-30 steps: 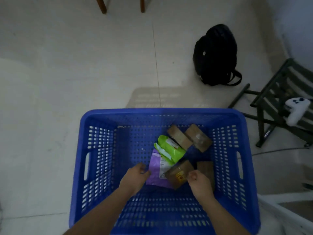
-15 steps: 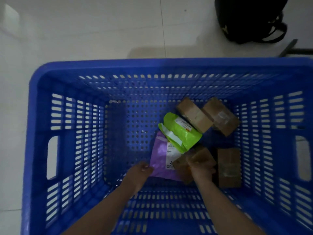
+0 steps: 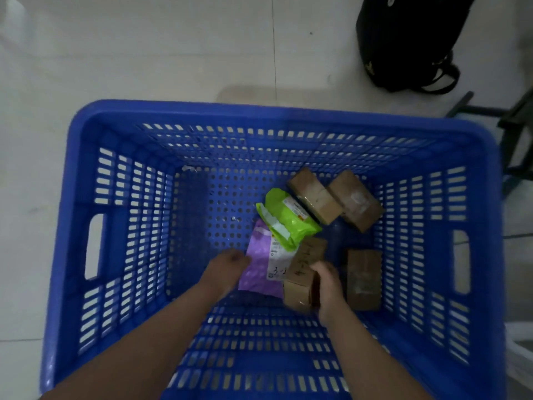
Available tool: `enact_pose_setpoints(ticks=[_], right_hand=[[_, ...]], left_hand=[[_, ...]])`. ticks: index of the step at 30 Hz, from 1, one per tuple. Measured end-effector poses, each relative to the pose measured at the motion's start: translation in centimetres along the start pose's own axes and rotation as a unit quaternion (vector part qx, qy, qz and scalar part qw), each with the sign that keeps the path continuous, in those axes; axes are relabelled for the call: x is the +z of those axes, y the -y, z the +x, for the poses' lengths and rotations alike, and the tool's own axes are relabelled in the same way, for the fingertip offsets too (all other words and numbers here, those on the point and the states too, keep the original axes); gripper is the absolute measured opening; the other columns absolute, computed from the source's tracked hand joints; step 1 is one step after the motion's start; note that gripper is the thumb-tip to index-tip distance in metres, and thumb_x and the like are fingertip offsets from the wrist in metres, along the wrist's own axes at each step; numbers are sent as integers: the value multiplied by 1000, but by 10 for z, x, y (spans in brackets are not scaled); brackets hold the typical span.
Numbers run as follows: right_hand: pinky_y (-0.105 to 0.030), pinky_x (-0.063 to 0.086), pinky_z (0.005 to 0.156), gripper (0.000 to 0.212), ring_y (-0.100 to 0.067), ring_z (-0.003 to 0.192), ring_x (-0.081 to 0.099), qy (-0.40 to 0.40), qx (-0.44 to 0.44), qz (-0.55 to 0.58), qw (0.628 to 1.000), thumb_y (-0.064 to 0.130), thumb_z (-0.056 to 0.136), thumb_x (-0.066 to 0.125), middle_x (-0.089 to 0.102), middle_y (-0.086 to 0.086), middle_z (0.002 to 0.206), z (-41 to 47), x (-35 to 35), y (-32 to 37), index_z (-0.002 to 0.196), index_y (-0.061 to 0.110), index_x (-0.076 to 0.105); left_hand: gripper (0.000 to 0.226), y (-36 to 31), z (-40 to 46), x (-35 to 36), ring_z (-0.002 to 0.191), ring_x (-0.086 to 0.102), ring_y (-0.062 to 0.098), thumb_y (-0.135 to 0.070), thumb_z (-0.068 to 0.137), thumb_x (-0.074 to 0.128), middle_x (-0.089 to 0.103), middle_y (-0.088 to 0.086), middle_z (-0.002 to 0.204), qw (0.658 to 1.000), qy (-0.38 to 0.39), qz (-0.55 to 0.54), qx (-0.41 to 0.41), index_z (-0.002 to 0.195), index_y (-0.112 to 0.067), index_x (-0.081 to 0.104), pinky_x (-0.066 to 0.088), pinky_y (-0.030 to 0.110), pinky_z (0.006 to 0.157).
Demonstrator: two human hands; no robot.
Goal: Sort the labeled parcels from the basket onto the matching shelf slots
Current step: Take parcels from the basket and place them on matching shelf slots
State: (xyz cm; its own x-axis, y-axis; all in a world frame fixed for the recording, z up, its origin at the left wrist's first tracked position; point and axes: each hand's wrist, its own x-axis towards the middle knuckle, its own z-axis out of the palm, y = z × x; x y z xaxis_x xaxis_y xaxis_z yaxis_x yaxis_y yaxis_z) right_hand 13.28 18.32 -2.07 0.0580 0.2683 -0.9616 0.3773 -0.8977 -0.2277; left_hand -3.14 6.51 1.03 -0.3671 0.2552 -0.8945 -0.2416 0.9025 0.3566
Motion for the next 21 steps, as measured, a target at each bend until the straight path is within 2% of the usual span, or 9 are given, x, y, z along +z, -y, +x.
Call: enact_pose_setpoints(ticks=[2,4,6,8,11,14,15,18,21], right_hand=[[-37,51,73,29,-31,81,63,84,47,99,990,24,84,53,69,-14,90,-35,-8,10,102,6,65],[-41,50,77,34,-34,82,64,154,60,162,973,25,75,55,69,-17,92,-71,-13,22,97,4,69],[-44,49,81,45,-36,84,69,210,57,176,960,29,57,68,71,-20,100,-106,-10,37,93,3,75],[-47,49,84,55,-37,87,70,254,51,203,944,27,41,79,70,-20,107,-135,-3,51,91,4,77],[-46,55,75,44,-37,85,71,290,38,238,926,29,61,62,70,-20,107,-173,11,72,94,4,76],[-54,55,78,65,-42,93,68,349,20,259,901,20,39,82,67,-23,113,-205,25,90,101,3,74],[-56,53,82,65,-43,95,67,357,12,246,901,20,39,82,66,-23,115,-215,29,95,102,3,74],[-53,49,90,44,-40,103,63,317,-27,199,927,25,77,56,65,-21,118,-240,39,110,115,6,67],[-45,56,78,43,-35,106,64,306,-65,161,936,31,93,43,64,-18,122,-256,45,120,127,9,58]], left_hand=[[21,-22,-15,-9,86,51,23,-26,96,47,53,6,84,1000,-2,9,17,87,-8,53,37,31,70],[23,-41,-31,-17,91,51,25,-29,97,45,52,8,91,1000,3,-5,29,83,-11,52,36,32,77],[26,-60,-51,-25,102,54,25,-36,97,46,55,5,104,998,14,-41,36,101,-14,59,38,32,83],[40,-80,-72,-32,110,54,23,-44,95,46,57,3,118,995,29,-91,33,118,-13,56,42,34,89],[44,-108,-109,-46,100,59,19,-52,94,41,64,4,113,975,72,-207,24,110,-16,60,48,32,83],[56,-130,-139,-64,96,68,26,-62,87,39,71,9,109,943,127,-305,36,109,-19,66,54,38,81],[57,-136,-148,-71,92,69,27,-63,87,37,72,11,106,933,141,-330,39,108,-19,67,55,40,82],[54,-152,-169,-92,88,71,29,-59,91,35,73,13,103,915,165,-365,56,106,-20,68,56,40,79],[49,-158,-180,-106,99,68,29,-57,90,40,72,8,107,925,135,-344,91,113,-22,66,53,42,87]])
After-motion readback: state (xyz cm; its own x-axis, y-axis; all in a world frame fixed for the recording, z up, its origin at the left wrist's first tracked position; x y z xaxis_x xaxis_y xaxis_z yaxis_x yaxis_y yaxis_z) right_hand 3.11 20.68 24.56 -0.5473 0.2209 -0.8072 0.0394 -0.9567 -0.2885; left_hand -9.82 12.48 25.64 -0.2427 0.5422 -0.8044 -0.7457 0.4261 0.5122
